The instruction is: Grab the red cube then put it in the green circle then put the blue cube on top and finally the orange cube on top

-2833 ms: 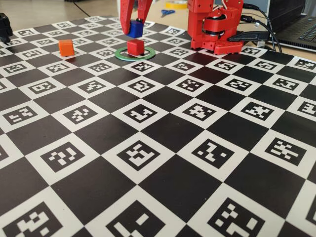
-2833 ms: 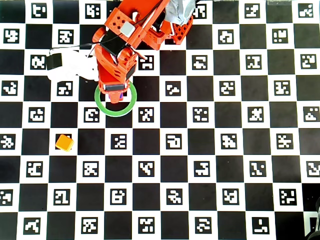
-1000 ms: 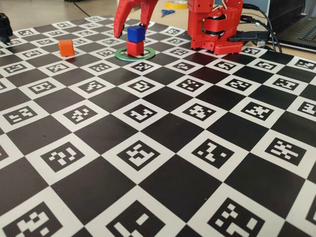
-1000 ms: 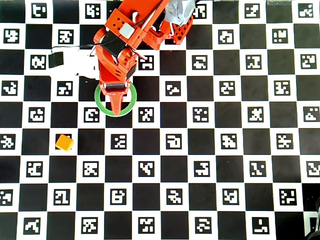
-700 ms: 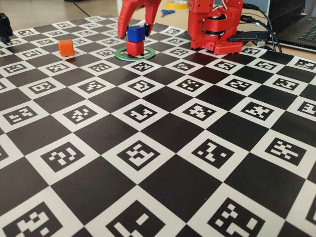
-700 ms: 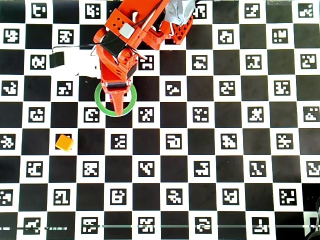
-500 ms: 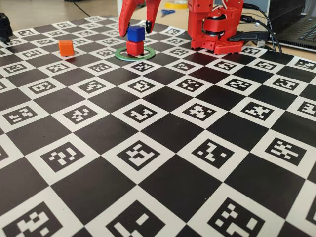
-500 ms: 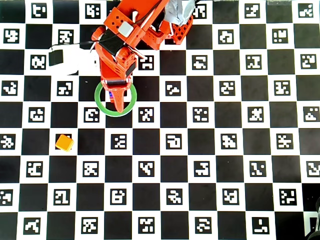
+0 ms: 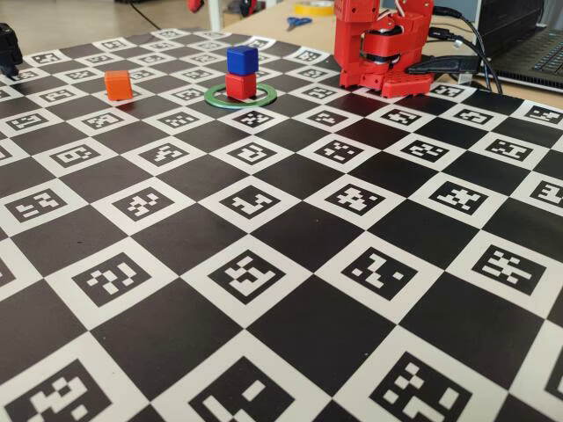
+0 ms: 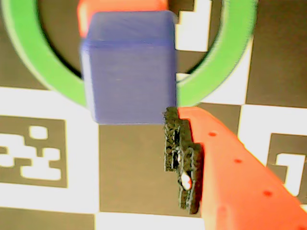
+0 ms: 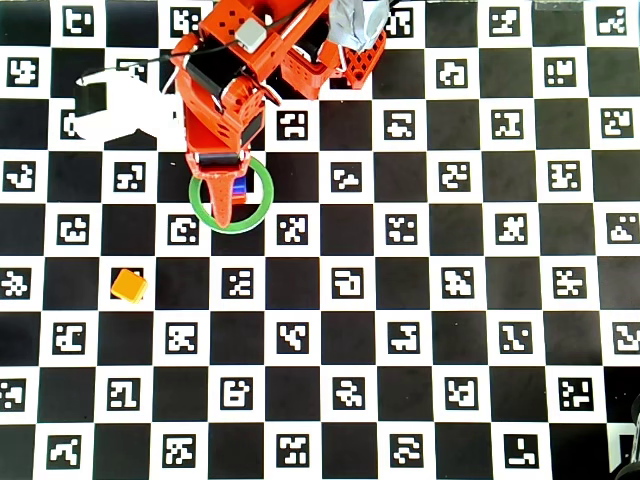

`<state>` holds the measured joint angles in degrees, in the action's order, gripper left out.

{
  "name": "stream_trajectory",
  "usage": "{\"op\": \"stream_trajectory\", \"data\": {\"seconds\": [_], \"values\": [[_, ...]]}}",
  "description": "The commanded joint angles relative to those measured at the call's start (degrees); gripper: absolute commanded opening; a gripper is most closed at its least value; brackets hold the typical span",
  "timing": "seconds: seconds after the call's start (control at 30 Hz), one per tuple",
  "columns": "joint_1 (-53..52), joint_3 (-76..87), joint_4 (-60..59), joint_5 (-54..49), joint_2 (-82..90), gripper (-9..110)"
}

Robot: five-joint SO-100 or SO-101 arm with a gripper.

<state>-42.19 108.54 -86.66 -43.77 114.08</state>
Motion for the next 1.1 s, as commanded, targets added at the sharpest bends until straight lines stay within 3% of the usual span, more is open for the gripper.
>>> {"op": "stream_trajectory", "data": {"seconds": [0.0, 0.67, 1.07], "values": [[-0.09, -10.81, -1.85, 2.29, -1.76, 49], [4.92, -42.19, -5.1, 19.78, -30.59, 46], [3.34, -57.83, -0.62, 27.51, -50.98, 46]]}}
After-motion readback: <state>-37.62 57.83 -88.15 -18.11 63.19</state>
